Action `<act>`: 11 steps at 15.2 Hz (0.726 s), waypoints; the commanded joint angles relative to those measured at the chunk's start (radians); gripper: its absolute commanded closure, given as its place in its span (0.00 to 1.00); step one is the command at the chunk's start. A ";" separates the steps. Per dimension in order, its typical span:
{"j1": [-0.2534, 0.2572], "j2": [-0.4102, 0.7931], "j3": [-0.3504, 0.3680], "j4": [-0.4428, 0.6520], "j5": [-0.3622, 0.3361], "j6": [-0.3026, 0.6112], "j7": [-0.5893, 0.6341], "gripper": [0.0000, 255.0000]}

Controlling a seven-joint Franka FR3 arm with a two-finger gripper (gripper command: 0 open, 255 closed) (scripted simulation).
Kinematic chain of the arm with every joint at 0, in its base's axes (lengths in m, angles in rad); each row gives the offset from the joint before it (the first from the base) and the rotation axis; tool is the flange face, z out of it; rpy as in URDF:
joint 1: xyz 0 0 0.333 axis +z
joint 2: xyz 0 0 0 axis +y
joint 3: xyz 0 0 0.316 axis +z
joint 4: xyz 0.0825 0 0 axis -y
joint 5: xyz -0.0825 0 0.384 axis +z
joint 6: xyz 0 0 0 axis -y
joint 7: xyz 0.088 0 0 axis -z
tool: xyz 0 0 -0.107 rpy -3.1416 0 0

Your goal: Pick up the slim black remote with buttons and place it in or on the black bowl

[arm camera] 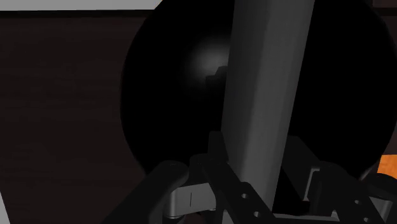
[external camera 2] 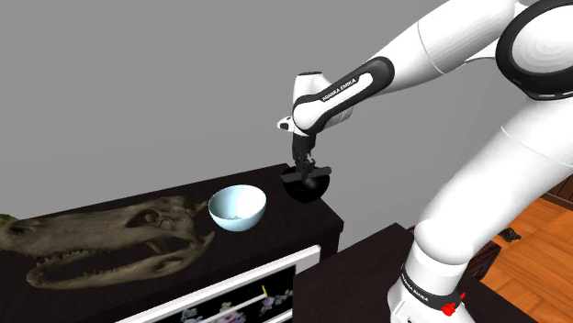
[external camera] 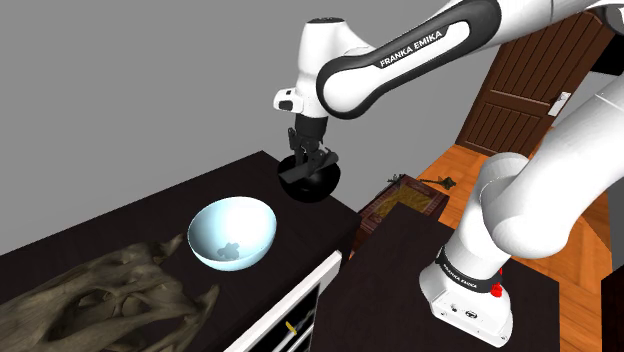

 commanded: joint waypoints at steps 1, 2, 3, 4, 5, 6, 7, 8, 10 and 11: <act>0.000 0.007 0.000 -0.006 0.000 0.012 0.001 1.00; 0.000 0.007 0.000 -0.006 0.000 0.012 0.001 1.00; 0.000 0.007 0.000 -0.006 0.000 0.012 0.001 1.00; 0.000 0.007 0.000 -0.006 0.000 0.012 0.001 1.00; 0.000 0.007 0.000 -0.006 0.000 0.012 0.001 1.00; 0.000 0.007 0.000 -0.006 0.000 0.012 0.001 1.00; 0.000 0.007 0.000 -0.006 0.000 0.012 0.001 1.00; 0.000 0.006 0.001 -0.006 0.000 0.012 0.001 0.00; 0.000 0.006 0.001 -0.006 0.000 0.012 0.002 0.00; 0.000 0.006 0.001 -0.006 0.000 0.012 0.002 0.00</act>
